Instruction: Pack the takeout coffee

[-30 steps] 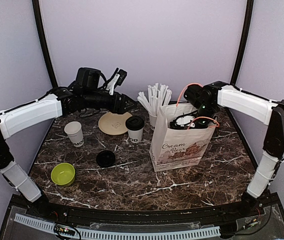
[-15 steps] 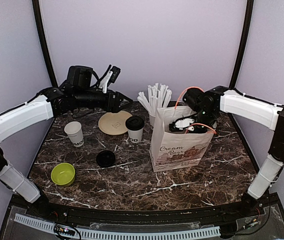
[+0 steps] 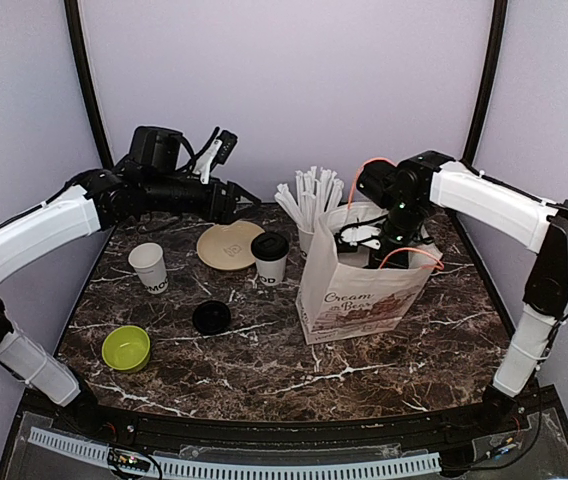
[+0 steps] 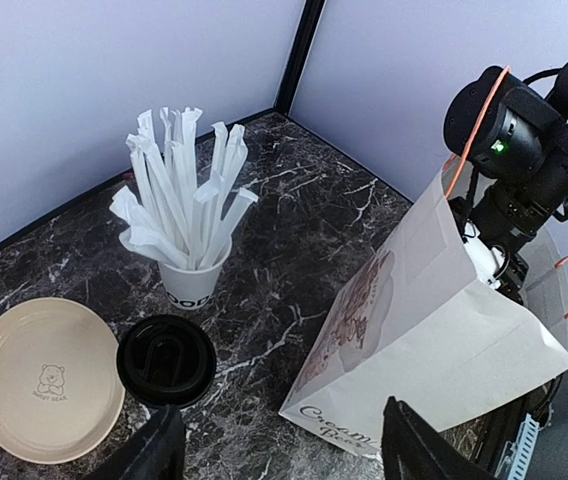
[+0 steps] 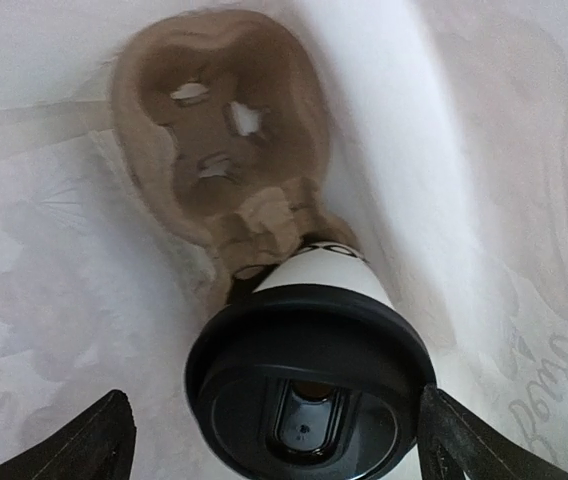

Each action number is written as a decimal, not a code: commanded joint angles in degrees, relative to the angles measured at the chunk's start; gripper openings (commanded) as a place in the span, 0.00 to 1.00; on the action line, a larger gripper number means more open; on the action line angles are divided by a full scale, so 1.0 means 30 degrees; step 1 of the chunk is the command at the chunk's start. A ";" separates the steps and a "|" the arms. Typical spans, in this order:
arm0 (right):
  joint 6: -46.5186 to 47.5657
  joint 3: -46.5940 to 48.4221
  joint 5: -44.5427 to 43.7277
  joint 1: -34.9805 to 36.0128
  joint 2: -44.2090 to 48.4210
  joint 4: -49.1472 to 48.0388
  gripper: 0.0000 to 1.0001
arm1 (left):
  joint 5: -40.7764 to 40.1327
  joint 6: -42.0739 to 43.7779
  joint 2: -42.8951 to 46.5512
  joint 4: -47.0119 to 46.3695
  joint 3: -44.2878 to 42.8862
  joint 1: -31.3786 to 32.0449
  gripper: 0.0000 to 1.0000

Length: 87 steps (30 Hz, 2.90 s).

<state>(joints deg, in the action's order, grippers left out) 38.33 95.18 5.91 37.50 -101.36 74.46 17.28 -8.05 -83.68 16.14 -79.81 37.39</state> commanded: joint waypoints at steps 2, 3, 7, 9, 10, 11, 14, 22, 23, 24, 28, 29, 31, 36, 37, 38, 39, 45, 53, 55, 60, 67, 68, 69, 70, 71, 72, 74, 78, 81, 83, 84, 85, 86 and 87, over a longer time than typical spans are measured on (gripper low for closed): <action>-0.0410 0.2039 0.0523 0.0128 0.0321 0.1063 0.99 | -0.0639 0.0351 -0.0016 0.0878 -0.0851 -0.0103 0.73; -0.0412 0.2418 0.0395 0.0128 0.0318 0.1188 0.99 | -0.0723 0.0497 -0.0095 0.1135 -0.0908 -0.0100 0.75; -0.0394 0.3863 0.0237 0.0099 0.0103 0.1875 0.99 | -0.1300 0.1153 -0.0981 0.2462 -0.1735 -0.0100 0.77; -0.0282 0.4117 0.0385 0.0070 -0.0040 0.2254 0.98 | -0.1445 0.1387 -0.1615 0.3122 -0.2295 -0.0114 0.77; -0.0326 0.4059 0.0426 0.0063 -0.0093 0.2278 0.98 | -0.1458 0.1460 -0.2020 0.3396 -0.2623 -0.0106 0.77; -0.0310 0.3934 0.0519 0.0069 -0.0093 0.2281 0.98 | -0.1411 0.1501 -0.2210 0.3490 -0.2717 -0.0101 0.77; -0.0364 0.3415 0.0839 0.0070 0.0016 0.2274 0.96 | -0.1165 0.1554 -0.2736 0.3570 -0.2970 -0.0114 0.77; 0.1151 0.0497 0.1199 0.0631 0.2493 0.2342 0.92 | -0.0615 0.1332 -0.3249 0.3843 -0.3225 -0.0108 0.75; 0.1354 0.0193 0.1557 0.0726 0.2736 0.2340 0.90 | -0.0423 0.1334 -0.3440 0.3948 -0.3522 -0.0103 0.75; 0.1376 0.0151 0.2000 0.0767 0.2788 0.2336 0.88 | -0.0205 0.1395 -0.3550 0.4049 -0.3679 -0.0100 0.75; 0.1597 0.0847 0.4317 0.0480 0.2278 0.2310 0.68 | 0.2350 0.1459 -0.3667 0.2959 -0.4374 -0.0105 0.74; 0.1732 0.0856 0.4675 0.0410 0.2056 0.2310 0.67 | 0.3189 0.1265 -0.3603 0.2366 -0.4500 -0.0100 0.74; 0.2178 0.0839 0.5265 0.0361 0.1733 0.2296 0.64 | 0.4339 0.0848 -0.3664 0.1601 -0.4977 -0.0077 0.74; 0.2996 0.1076 0.6625 0.0187 0.0709 0.2310 0.23 | 0.7660 -0.0394 -0.4380 -0.0872 -0.5829 0.0060 0.75; 0.3013 0.1148 0.6919 0.0187 0.0557 0.2299 0.15 | 0.7923 -0.0751 -0.4532 -0.1565 -0.5902 0.0205 0.75; 0.3017 0.1173 0.7339 0.0187 0.0472 0.2283 0.14 | 0.8428 -0.1009 -0.4830 -0.1920 -0.6096 0.0287 0.75; 0.3052 0.1200 0.7612 0.0187 0.0425 0.2281 0.16 | 0.8629 -0.1096 -0.5007 -0.2516 -0.6225 0.0562 0.75; 0.2861 0.1723 0.8640 0.0187 -0.0023 0.2280 0.16 | 0.8530 -0.0120 -0.7632 -0.1741 -0.9944 0.1965 0.74; 0.2812 0.1675 0.8390 0.0187 -0.0455 0.2277 0.17 | 0.7915 0.1019 -1.1304 0.0584 -1.4803 0.2537 0.55; 0.2760 0.1701 0.8345 0.0187 -0.0459 0.2278 0.17 | 0.8240 0.0938 -1.1632 0.0503 -1.4996 0.2538 0.49; 0.2701 0.1819 0.8170 0.0187 -0.0480 0.2281 0.16 | 0.8666 0.0753 -1.1956 0.0379 -1.4952 0.2538 0.39; 0.2512 0.2044 0.8078 0.0187 -0.0697 0.2281 0.17 | 0.8847 0.0702 -1.2349 -0.0108 -1.4800 0.2538 0.25; 0.2469 0.2089 0.8078 0.0202 -0.0736 0.2281 0.17 | 0.8981 0.0653 -1.2431 -0.0181 -1.4773 0.2531 0.24; 0.2438 0.2135 0.8082 0.0189 -0.0792 0.2281 0.17 | 0.9038 0.0536 -1.2484 -0.0345 -1.4783 0.2534 0.21; 0.2409 0.2159 0.8079 0.0187 -0.0825 0.2281 0.17 | 0.9190 0.0483 -1.2575 -0.0446 -1.4790 0.2537 0.20; 0.2383 0.2210 0.8078 0.0187 -0.0869 0.2281 0.17 | 0.9274 0.0369 -1.2614 -0.0609 -1.4792 0.2537 0.16; 0.2351 0.2242 0.8078 0.0209 -0.0933 0.2281 0.17 | 0.9425 0.0326 -1.2688 -0.0710 -1.4793 0.2538 0.14; 0.2249 0.2327 0.8038 0.0244 -0.1027 0.2250 0.17 | 0.9659 0.0138 -1.2772 -0.1076 -1.4771 0.2523 0.09; 0.2141 0.2023 0.6906 0.0914 -0.0942 0.2209 0.19 | 0.9445 -0.0448 -1.2910 -0.1895 -1.4764 0.2538 0.00; 0.2652 0.1012 0.5666 0.1807 -0.0201 0.2197 0.20 | 0.8845 -0.0976 -1.2917 -0.2540 -1.4778 0.2509 0.00; 0.2890 0.0490 0.5216 0.2204 0.0319 0.2164 0.21 | 0.8528 -0.1461 -1.2917 -0.3041 -1.4703 0.2457 0.00; 0.3033 0.0353 0.5113 0.2310 0.0505 0.2201 0.21 | 0.8359 -0.1801 -1.2917 -0.3419 -1.4617 0.2439 0.00; 0.3157 0.0170 0.5030 0.2397 0.0652 0.2220 0.21 | 0.8302 -0.1975 -1.2917 -0.3623 -1.4507 0.2403 0.00; 0.3275 0.0013 0.4965 0.2488 0.0762 0.2222 0.20 | 0.8237 -0.2384 -1.2917 -0.4084 -1.4416 0.2397 0.00; 0.3429 -0.0131 0.4745 0.2555 0.0842 0.2222 0.18 | 0.8255 -0.2574 -1.2917 -0.4337 -1.4252 0.2334 0.00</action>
<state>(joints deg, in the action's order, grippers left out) 46.50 96.90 22.90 39.29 -100.97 79.99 47.33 -11.64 -122.30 14.46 -122.96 44.73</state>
